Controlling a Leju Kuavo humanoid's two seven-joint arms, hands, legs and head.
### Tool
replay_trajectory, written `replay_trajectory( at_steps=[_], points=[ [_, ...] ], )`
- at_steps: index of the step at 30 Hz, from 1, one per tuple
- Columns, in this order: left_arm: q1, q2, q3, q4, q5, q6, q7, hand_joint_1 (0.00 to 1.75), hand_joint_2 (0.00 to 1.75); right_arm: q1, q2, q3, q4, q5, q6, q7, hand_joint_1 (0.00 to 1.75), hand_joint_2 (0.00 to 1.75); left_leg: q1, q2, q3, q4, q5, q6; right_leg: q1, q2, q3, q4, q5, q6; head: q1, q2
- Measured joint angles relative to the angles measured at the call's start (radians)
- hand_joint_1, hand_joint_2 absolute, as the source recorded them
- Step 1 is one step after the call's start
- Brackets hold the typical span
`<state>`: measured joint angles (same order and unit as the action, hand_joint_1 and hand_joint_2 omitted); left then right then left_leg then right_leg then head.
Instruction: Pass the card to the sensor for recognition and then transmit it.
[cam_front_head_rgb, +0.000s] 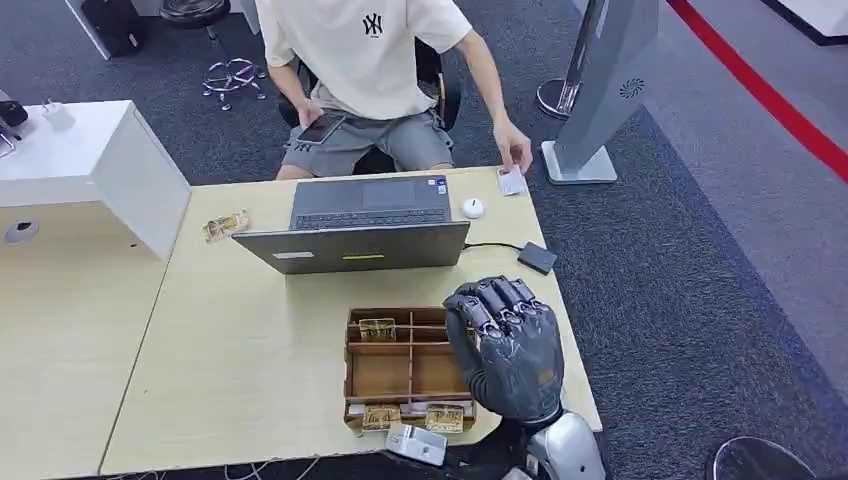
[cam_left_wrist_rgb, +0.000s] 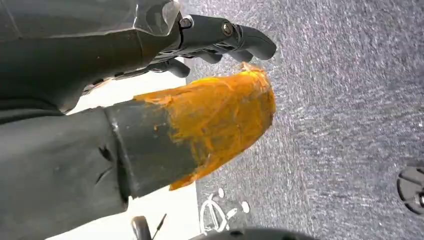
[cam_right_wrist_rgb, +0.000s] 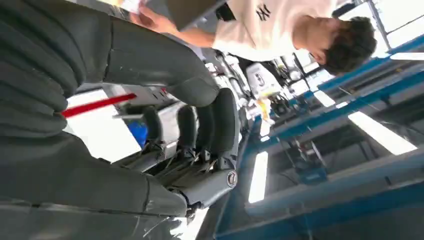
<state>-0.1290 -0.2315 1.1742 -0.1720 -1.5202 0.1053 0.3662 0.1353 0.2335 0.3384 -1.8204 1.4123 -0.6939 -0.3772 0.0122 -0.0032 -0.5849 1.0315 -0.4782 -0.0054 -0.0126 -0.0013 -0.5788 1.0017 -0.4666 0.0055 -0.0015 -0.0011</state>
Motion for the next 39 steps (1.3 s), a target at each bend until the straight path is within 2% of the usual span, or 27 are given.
replay_trajectory(
  at_steps=[1,2,3,5,6,7,8,11,12,14,15,16,17,18,19,21,26,27,28,29,30,32,34,37,39],
  points=[
    [0.000,0.002,0.000,0.000,-0.002,0.000,0.000,0.00,0.00,0.003,0.000,-0.004,0.011,0.003,0.000,0.009,1.19,1.75,0.000,0.000,0.000,0.000,0.000,0.000,0.000,0.000,0.000,0.000,0.000,0.000,0.000,0.000],
    [0.000,0.005,0.000,0.000,-0.006,0.000,0.002,0.00,0.00,0.006,0.000,-0.007,0.024,0.007,0.000,0.024,0.79,1.75,0.000,0.000,0.000,0.000,0.000,0.000,0.000,0.000,0.000,0.000,0.000,0.000,0.000,0.000],
    [0.000,0.006,0.000,0.000,-0.008,-0.001,0.002,0.00,0.00,0.006,-0.005,-0.006,0.043,0.013,0.000,0.054,0.70,1.75,0.000,0.000,0.000,0.000,0.000,0.000,0.000,0.000,0.000,0.000,0.000,0.000,0.000,0.000],
    [0.000,0.011,0.000,0.000,-0.009,-0.004,0.002,0.00,0.00,0.009,-0.016,0.001,0.076,0.020,0.000,0.090,0.63,1.75,0.000,0.000,0.000,0.000,0.000,0.000,0.000,0.000,0.000,0.000,0.000,0.000,0.000,0.000],
    [0.000,0.013,0.000,0.000,-0.011,-0.004,0.002,0.00,0.00,0.008,-0.022,0.007,0.090,0.033,0.000,0.114,0.45,1.75,0.000,0.000,0.000,0.000,0.000,0.000,0.000,0.000,0.000,0.000,0.000,0.000,0.000,0.000],
    [0.000,0.014,0.000,0.000,-0.012,-0.005,0.002,0.00,0.00,0.007,-0.029,0.017,0.100,0.042,0.000,0.137,0.45,1.75,0.000,0.000,0.000,0.000,0.000,0.000,0.000,0.000,0.000,0.000,0.000,0.000,0.000,0.000],
    [0.000,0.016,0.000,0.000,-0.014,-0.007,0.002,0.00,0.00,0.006,-0.038,0.030,0.113,0.047,0.000,0.159,0.24,1.75,0.000,0.000,0.000,0.000,0.000,0.000,0.000,0.000,0.000,0.000,0.000,0.000,0.000,0.000],
    [0.000,0.020,0.000,0.000,-0.015,-0.008,0.002,0.00,0.00,-0.004,-0.062,0.069,0.150,0.066,0.000,0.210,0.31,1.75,0.000,0.000,0.000,0.000,0.000,0.000,0.000,0.000,0.000,0.000,0.000,0.000,0.000,0.000],
    [0.000,0.020,0.000,0.000,-0.015,-0.009,0.002,0.00,0.00,-0.008,-0.068,0.079,0.160,0.067,0.000,0.219,0.56,1.75,0.000,0.000,0.000,0.000,0.000,0.000,0.000,0.000,0.000,0.000,0.000,0.000,0.000,0.000],
    [0.000,0.021,0.000,0.000,-0.015,-0.009,0.002,0.00,0.00,-0.018,-0.079,0.097,0.180,0.070,0.000,0.231,0.54,1.75,0.000,0.000,0.000,0.000,0.000,0.000,0.000,0.000,0.000,0.000,0.000,0.000,0.000,0.000],
    [0.000,0.022,0.000,0.000,-0.015,-0.009,0.002,0.00,0.00,-0.024,-0.083,0.106,0.192,0.071,0.000,0.239,0.77,1.75,0.000,0.000,0.000,0.000,0.000,0.000,0.000,0.000,0.000,0.000,0.000,0.000,0.000,0.000],
    [0.000,0.022,0.000,0.000,-0.014,-0.008,0.002,0.00,0.00,-0.030,-0.089,0.117,0.206,0.072,0.000,0.248,0.79,1.75,0.000,0.000,0.000,0.000,0.000,0.000,0.000,0.000,0.000,0.000,0.000,0.000,0.000,0.000],
    [0.000,0.022,0.000,0.000,-0.014,-0.007,0.002,0.00,0.00,-0.034,-0.093,0.124,0.216,0.075,0.000,0.251,0.89,1.75,0.000,0.000,0.000,0.000,0.000,0.000,0.000,0.000,0.000,0.000,0.000,0.000,0.000,0.000],
    [0.000,0.023,0.000,0.000,-0.014,-0.006,0.002,0.00,0.00,-0.037,-0.097,0.131,0.225,0.075,0.000,0.252,1.31,1.75,0.000,0.000,0.000,0.000,0.000,0.000,0.000,0.000,0.000,0.000,0.000,0.000,0.000,0.000],
    [0.000,0.023,0.000,0.000,-0.013,-0.005,0.002,0.00,0.00,-0.041,-0.100,0.137,0.232,0.075,0.000,0.258,1.31,1.75,0.000,0.000,0.000,0.000,0.000,0.000,0.000,0.000,0.000,0.000,0.000,0.000,0.000,0.000],
    [0.000,0.023,0.000,0.000,-0.011,-0.002,0.002,0.00,0.00,-0.046,-0.108,0.148,0.243,0.073,0.000,0.266,1.15,1.75,0.000,0.000,0.000,0.000,0.000,0.000,0.000,0.000,0.000,0.000,0.000,0.000,0.000,0.000],
    [0.000,0.023,0.001,0.000,-0.007,0.002,-0.001,0.00,0.00,-0.051,-0.124,0.163,0.255,0.067,0.000,0.280,1.22,1.75,0.000,0.000,0.000,0.000,0.000,0.000,0.000,0.000,0.000,0.000,0.000,0.000,0.000,0.000],
    [0.000,0.023,0.001,0.000,-0.007,0.002,-0.001,0.00,0.00,-0.053,-0.127,0.165,0.257,0.065,0.000,0.281,1.12,1.75,0.000,0.000,0.000,0.000,0.000,0.000,0.000,0.000,0.000,0.000,0.000,0.000,0.000,0.000],
    [0.000,0.023,0.003,0.000,-0.006,0.002,-0.001,0.00,0.00,-0.054,-0.129,0.166,0.259,0.064,-0.001,0.282,1.10,1.75,0.000,0.000,0.000,0.000,0.000,0.000,0.000,0.000,0.000,0.000,0.000,0.000,0.000,0.000],
    [0.000,0.023,0.004,0.000,-0.005,0.002,-0.002,0.00,0.00,-0.055,-0.132,0.166,0.262,0.062,-0.001,0.282,1.12,1.75,0.000,0.000,0.000,0.000,0.000,0.000,0.000,0.000,0.000,0.000,0.000,0.000,0.000,0.000],
    [0.000,0.023,0.005,0.000,-0.005,0.003,-0.002,0.00,0.00,-0.056,-0.135,0.166,0.265,0.062,-0.001,0.282,1.24,1.75,0.000,0.000,0.000,0.000,0.000,0.000,0.000,0.000,0.000,0.000,0.000,0.000,0.000,0.000],
    [0.000,0.023,0.006,0.000,-0.002,0.003,-0.002,0.00,0.00,-0.060,-0.139,0.167,0.272,0.062,0.000,0.283,1.20,1.75,0.000,0.000,0.000,0.000,0.000,0.000,0.000,0.000,0.000,0.000,0.000,0.000,0.000,0.000],
    [0.000,0.023,0.006,0.000,0.001,0.003,-0.004,0.00,0.00,-0.064,-0.142,0.167,0.280,0.063,-0.001,0.286,1.27,1.75,0.000,0.000,0.000,0.000,0.000,0.000,0.000,0.000,0.000,0.000,0.000,0.000,0.000,0.000],
    [0.000,0.023,0.009,0.000,0.003,0.003,-0.008,0.00,0.00,-0.071,-0.147,0.167,0.293,0.062,0.000,0.293,1.20,1.75,0.000,0.000,0.000,0.000,0.000,0.000,0.000,0.000,0.000,0.000,0.000,0.000,0.000,0.000],
    [0.000,0.023,0.013,0.000,0.005,0.004,-0.009,0.00,0.00,-0.075,-0.150,0.167,0.301,0.055,0.000,0.298,1.05,1.75,0.000,0.000,0.000,0.000,0.000,0.000,0.000,0.000,0.000,0.000,0.000,0.000,0.000,0.000]
  ],
)
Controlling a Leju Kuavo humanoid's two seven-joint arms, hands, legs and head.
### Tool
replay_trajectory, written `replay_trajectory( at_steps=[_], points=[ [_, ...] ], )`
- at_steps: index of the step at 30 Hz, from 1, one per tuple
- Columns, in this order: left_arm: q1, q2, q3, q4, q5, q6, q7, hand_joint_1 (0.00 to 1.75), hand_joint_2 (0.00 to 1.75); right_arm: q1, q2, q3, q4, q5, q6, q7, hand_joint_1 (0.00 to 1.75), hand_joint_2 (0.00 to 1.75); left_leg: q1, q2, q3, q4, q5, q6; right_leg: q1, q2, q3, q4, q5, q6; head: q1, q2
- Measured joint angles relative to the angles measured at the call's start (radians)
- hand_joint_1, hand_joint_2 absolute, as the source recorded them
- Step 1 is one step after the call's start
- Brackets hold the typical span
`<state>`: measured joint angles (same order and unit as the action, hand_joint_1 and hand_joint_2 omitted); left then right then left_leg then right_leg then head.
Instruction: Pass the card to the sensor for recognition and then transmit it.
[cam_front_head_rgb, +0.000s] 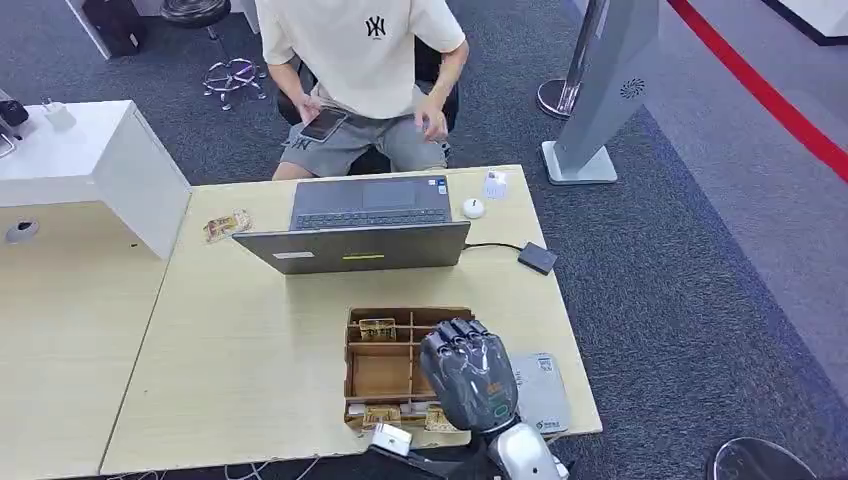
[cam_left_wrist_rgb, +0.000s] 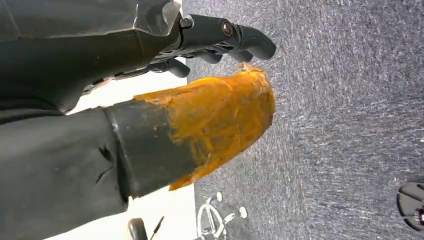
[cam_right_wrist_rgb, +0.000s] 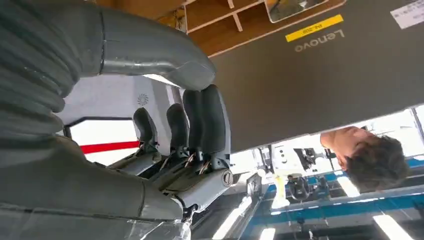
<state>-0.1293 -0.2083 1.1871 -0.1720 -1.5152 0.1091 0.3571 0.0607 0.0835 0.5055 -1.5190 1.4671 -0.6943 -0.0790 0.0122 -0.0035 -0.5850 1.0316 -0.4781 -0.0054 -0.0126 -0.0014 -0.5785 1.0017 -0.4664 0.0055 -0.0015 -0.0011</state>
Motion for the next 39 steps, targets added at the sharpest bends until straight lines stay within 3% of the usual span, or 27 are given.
replay_trajectory(
  at_steps=[2,3,8,9,15,23,27,28,34,39],
  points=[
    [0.000,0.000,0.001,0.000,0.000,0.000,-0.001,0.00,0.00,-0.004,-0.002,0.000,0.010,-0.010,0.000,0.004,1.05,1.75,0.000,0.000,0.000,0.000,0.000,0.000,0.000,0.000,0.000,0.000,0.000,0.000,0.000,0.000],
    [0.000,0.000,0.002,0.000,0.000,0.000,-0.001,0.00,0.00,-0.005,-0.004,0.000,0.015,-0.014,0.000,0.004,0.94,1.75,0.000,0.000,0.000,0.000,0.000,0.000,0.000,0.000,0.000,0.000,0.000,0.000,0.000,0.000],
    [0.000,0.000,0.003,0.000,0.000,0.000,-0.001,0.00,0.00,-0.010,-0.010,-0.001,0.041,-0.017,0.000,0.006,0.99,1.75,0.000,0.000,0.000,0.000,0.000,0.000,0.000,0.000,0.000,0.000,0.000,0.000,0.000,0.000],
    [0.000,0.000,0.003,0.000,-0.001,0.000,-0.001,0.00,0.00,-0.010,-0.010,-0.002,0.045,-0.017,0.000,0.006,0.87,1.75,0.000,0.000,0.000,0.000,0.000,0.000,0.000,0.000,0.000,0.000,0.000,0.000,0.000,0.000],
    [0.000,0.000,0.007,0.000,-0.003,0.000,-0.001,0.00,0.00,-0.014,-0.014,-0.010,0.065,-0.019,0.000,0.011,0.99,1.75,0.000,0.000,0.000,0.000,0.000,0.000,0.000,0.000,0.000,0.000,0.000,0.000,0.000,0.000],
    [0.000,0.000,0.008,0.000,-0.011,0.000,-0.001,0.00,0.00,-0.018,-0.014,-0.029,0.086,-0.027,0.000,0.015,0.96,1.75,0.000,0.000,0.000,0.000,0.000,0.000,0.000,0.000,0.000,0.000,0.000,0.000,0.000,0.000],
    [0.000,0.000,0.008,0.000,-0.013,0.000,-0.001,0.00,0.00,-0.022,-0.015,-0.041,0.098,-0.029,0.000,0.015,0.79,1.75,0.000,0.000,0.000,0.000,0.000,0.000,0.000,0.000,0.000,0.000,0.000,0.000,0.000,0.000],
    [0.000,0.000,0.008,0.000,-0.014,0.000,-0.001,0.00,0.00,-0.023,-0.015,-0.045,0.100,-0.032,0.000,0.014,0.84,1.75,0.000,0.000,0.000,0.000,0.000,0.000,0.000,0.000,0.000,0.000,0.000,0.000,0.000,0.000],
    [0.000,0.000,0.008,0.000,-0.017,-0.001,0.000,0.00,0.00,-0.032,-0.015,-0.073,0.119,-0.040,0.000,0.013,0.79,1.75,0.000,0.000,0.000,0.000,0.000,0.000,0.000,0.000,0.000,0.000,0.000,0.000,0.000,0.000],
    [0.000,0.000,0.008,0.000,-0.017,-0.001,0.001,0.00,0.00,-0.037,-0.015,-0.088,0.133,-0.038,-0.001,0.013,0.68,1.75,0.000,0.000,0.000,0.000,0.000,0.000,0.000,0.000,0.000,0.000,0.000,0.000,0.000,0.000]
  ],
)
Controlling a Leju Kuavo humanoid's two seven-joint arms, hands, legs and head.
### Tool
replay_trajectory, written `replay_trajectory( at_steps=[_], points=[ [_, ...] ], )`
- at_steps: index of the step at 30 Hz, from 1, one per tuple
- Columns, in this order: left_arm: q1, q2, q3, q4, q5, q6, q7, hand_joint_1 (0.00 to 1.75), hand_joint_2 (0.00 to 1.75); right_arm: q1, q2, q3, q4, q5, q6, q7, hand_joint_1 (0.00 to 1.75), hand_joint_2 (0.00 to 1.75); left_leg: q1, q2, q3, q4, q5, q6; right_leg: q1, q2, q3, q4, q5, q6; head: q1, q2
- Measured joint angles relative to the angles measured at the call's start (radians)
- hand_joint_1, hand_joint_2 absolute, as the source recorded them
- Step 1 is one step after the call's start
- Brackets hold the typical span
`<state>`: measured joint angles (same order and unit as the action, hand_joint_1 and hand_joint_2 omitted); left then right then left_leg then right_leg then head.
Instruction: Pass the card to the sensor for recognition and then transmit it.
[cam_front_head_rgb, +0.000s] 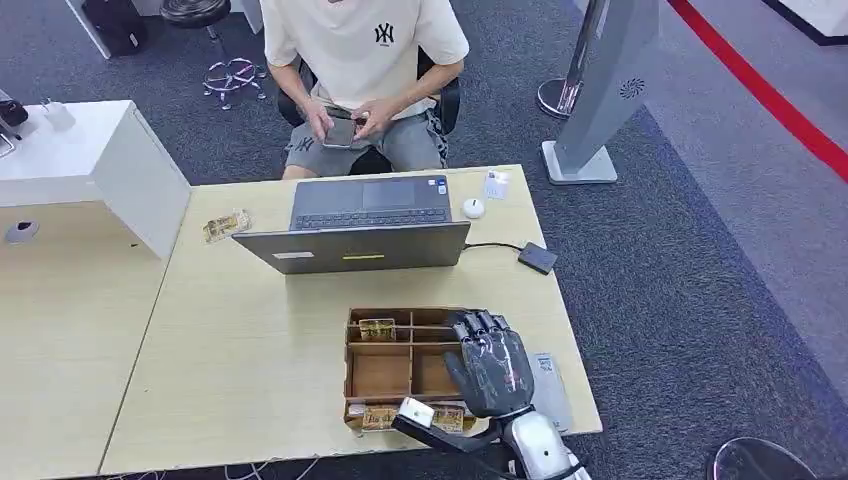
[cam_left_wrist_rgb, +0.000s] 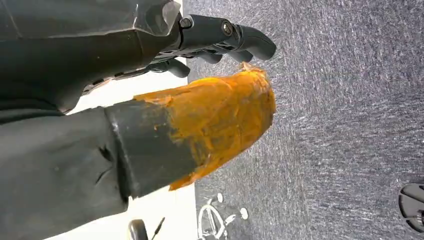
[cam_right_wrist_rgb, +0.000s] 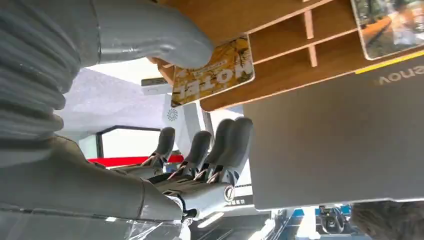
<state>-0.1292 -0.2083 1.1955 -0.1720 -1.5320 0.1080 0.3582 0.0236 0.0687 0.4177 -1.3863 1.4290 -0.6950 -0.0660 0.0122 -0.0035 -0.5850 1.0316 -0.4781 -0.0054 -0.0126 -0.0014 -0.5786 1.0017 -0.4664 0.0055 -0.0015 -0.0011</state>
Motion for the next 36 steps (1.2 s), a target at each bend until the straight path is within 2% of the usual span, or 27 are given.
replay_trajectory(
  at_steps=[6,7,9,10,26,34,36],
  points=[
    [0.000,0.000,0.000,0.000,-0.002,0.000,0.001,0.00,0.00,-0.005,0.000,-0.016,0.020,0.010,0.000,0.002,0.86,1.75,0.000,0.000,0.000,0.000,0.000,0.000,0.000,0.000,0.000,0.000,0.000,0.000,0.000,0.000],
    [0.000,0.000,0.000,0.000,-0.002,0.000,0.001,0.00,0.00,-0.005,0.000,-0.019,0.024,0.009,0.000,0.002,1.40,1.75,0.000,0.000,0.000,0.000,0.000,0.000,0.000,0.000,0.000,0.000,0.000,0.000,0.000,0.000],
    [0.000,0.000,0.000,0.000,-0.003,0.000,0.004,0.00,0.00,-0.006,0.000,-0.022,0.029,0.009,0.000,0.003,1.55,1.75,0.000,0.000,0.000,0.000,0.000,0.000,0.000,0.000,0.000,0.000,0.000,0.000,0.000,0.000],
    [0.000,0.000,0.000,0.000,-0.003,0.000,0.006,0.00,0.00,-0.006,-0.001,-0.024,0.031,0.008,0.000,0.003,1.75,1.75,0.000,0.000,0.000,0.000,0.000,0.000,0.000,0.000,0.000,0.000,0.000,0.000,0.000,0.000],
    [0.000,0.001,0.000,0.000,-0.004,0.000,0.010,0.00,0.00,-0.006,-0.001,-0.032,0.049,-0.018,0.000,-0.002,1.75,1.75,0.000,0.000,0.000,0.000,0.000,0.000,0.000,0.000,0.000,0.000,0.000,0.000,0.000,0.000],
    [0.000,0.001,0.000,0.000,-0.006,0.000,0.010,0.00,0.00,0.004,0.009,-0.048,-0.016,-0.111,0.000,-0.103,1.75,1.75,0.000,0.000,0.000,0.000,0.000,0.000,0.000,0.000,0.000,0.000,0.000,0.000,0.000,0.000],
    [0.000,0.000,0.000,0.000,-0.008,0.001,0.010,0.00,0.00,0.018,0.025,-0.066,-0.063,-0.147,0.000,-0.159,1.75,1.75,0.000,0.000,0.000,0.000,0.000,0.000,0.000,0.000,0.000,0.000,0.000,0.000,0.000,0.000]
  ],
)
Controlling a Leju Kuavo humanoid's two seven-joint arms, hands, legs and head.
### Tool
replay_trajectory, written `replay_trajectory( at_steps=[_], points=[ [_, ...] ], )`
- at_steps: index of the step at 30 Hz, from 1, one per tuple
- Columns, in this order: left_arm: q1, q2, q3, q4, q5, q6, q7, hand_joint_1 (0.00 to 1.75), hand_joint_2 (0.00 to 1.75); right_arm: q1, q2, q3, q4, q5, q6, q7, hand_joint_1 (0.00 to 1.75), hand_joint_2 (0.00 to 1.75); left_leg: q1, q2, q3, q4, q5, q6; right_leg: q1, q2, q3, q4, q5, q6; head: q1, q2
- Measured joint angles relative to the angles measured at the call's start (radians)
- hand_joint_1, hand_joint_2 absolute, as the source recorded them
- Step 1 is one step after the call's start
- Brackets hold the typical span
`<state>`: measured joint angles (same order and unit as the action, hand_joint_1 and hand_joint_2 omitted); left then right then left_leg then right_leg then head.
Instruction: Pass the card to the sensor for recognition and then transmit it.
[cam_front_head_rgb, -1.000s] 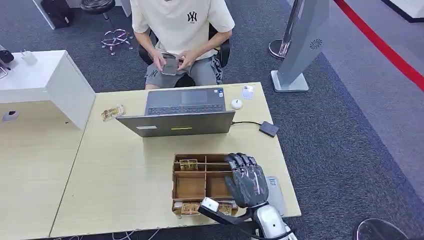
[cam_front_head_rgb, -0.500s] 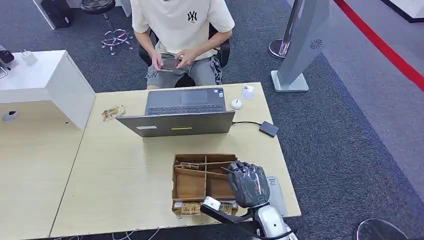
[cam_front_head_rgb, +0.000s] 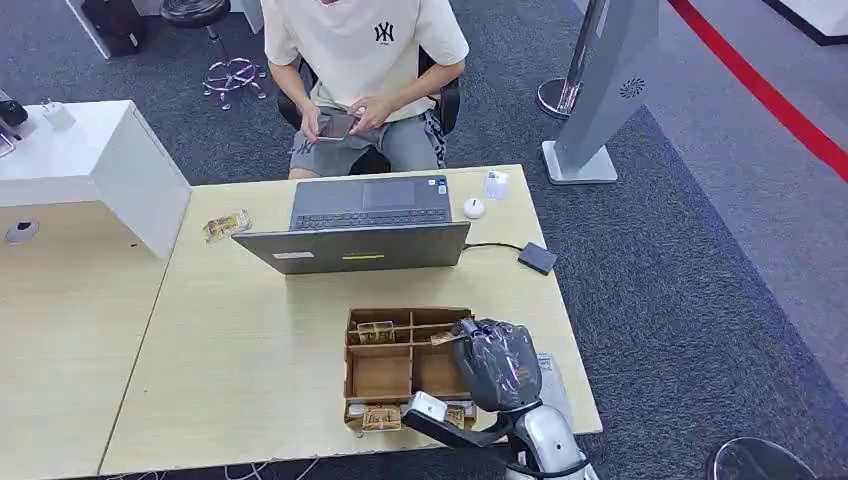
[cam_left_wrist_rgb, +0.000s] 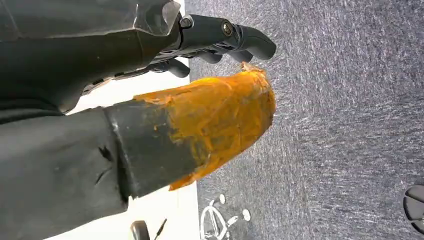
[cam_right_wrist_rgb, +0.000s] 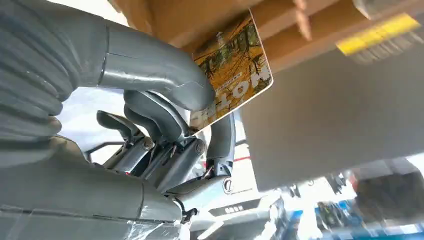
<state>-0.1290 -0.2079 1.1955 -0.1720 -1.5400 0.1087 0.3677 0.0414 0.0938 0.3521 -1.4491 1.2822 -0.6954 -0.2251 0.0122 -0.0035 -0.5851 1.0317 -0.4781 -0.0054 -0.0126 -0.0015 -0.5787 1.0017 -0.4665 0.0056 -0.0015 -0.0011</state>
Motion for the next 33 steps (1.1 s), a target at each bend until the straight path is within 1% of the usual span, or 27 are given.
replay_trajectory(
  at_steps=[2,7,11,12,16,18,22,27,31,33],
  points=[
    [0.000,0.000,0.000,0.000,-0.002,0.000,0.000,0.00,0.00,0.007,0.018,-0.016,-0.041,-0.015,0.000,-0.037,1.75,1.75,0.000,0.000,0.000,0.000,0.000,0.000,0.000,0.000,0.000,0.000,0.000,0.000,0.000,0.000],
    [0.000,0.000,0.000,0.000,-0.003,0.000,0.000,0.00,0.00,0.019,0.037,-0.038,-0.090,-0.027,0.000,-0.054,1.75,1.75,0.000,0.000,0.000,0.000,0.000,0.000,0.000,0.000,0.000,0.000,0.000,0.000,0.000,0.000],
    [0.000,-0.001,0.001,0.000,-0.003,0.003,-0.003,0.00,0.00,0.042,0.075,-0.064,-0.155,-0.155,0.000,-0.164,1.75,1.75,0.000,0.000,0.000,0.000,0.000,0.000,0.000,0.000,0.000,0.000,0.000,0.000,0.000,0.000],
    [0.000,-0.002,0.001,0.000,-0.003,0.005,-0.003,0.00,0.00,0.049,0.084,-0.068,-0.180,-0.194,0.000,-0.177,1.75,1.75,0.000,0.000,0.000,0.000,0.000,0.000,0.000,0.000,0.000,0.000,0.000,0.000,0.000,0.000],
    [0.000,-0.005,0.002,0.000,0.002,0.008,-0.013,0.00,0.00,0.073,0.091,-0.070,-0.292,-0.351,0.000,-0.180,1.75,1.75,0.000,0.000,0.000,0.000,0.000,0.000,0.000,0.000,0.000,0.000,0.000,0.000,0.000,0.000],
    [0.000,-0.005,0.003,0.000,0.005,0.008,-0.015,0.00,0.00,0.079,0.091,-0.071,-0.332,-0.380,0.000,-0.173,1.75,1.75,0.000,0.000,0.000,0.000,0.000,0.000,0.000,0.000,0.000,0.000,0.000,0.000,0.000,0.000],
    [0.000,-0.006,0.003,0.000,0.005,0.008,-0.018,0.00,0.00,0.085,0.091,-0.071,-0.370,-0.377,0.000,-0.177,1.75,1.75,0.000,0.000,0.000,0.000,0.000,0.000,0.000,0.000,0.000,0.000,0.000,0.000,0.000,0.000],
    [0.000,-0.006,0.003,0.000,-0.001,0.008,-0.020,0.00,0.00,0.080,0.091,-0.066,-0.370,-0.352,0.000,-0.186,1.75,1.75,0.000,0.000,0.000,0.000,0.000,0.000,0.000,0.000,0.000,0.000,0.000,0.000,0.000,0.000],
    [0.000,-0.008,0.003,0.000,-0.009,0.008,-0.021,0.00,0.00,0.054,0.091,-0.042,-0.354,-0.343,0.001,-0.170,1.75,1.75,0.000,0.000,0.000,0.000,0.000,0.000,0.000,0.000,0.000,0.000,0.000,0.000,0.000,0.000],
    [-0.001,-0.009,0.003,0.000,-0.014,0.008,-0.020,0.00,0.00,0.029,0.091,-0.026,-0.334,-0.315,0.001,-0.154,1.75,1.75,0.000,0.000,0.000,0.000,0.000,0.000,0.000,0.000,0.000,0.000,0.000,0.000,0.000,0.000]
  ],
)
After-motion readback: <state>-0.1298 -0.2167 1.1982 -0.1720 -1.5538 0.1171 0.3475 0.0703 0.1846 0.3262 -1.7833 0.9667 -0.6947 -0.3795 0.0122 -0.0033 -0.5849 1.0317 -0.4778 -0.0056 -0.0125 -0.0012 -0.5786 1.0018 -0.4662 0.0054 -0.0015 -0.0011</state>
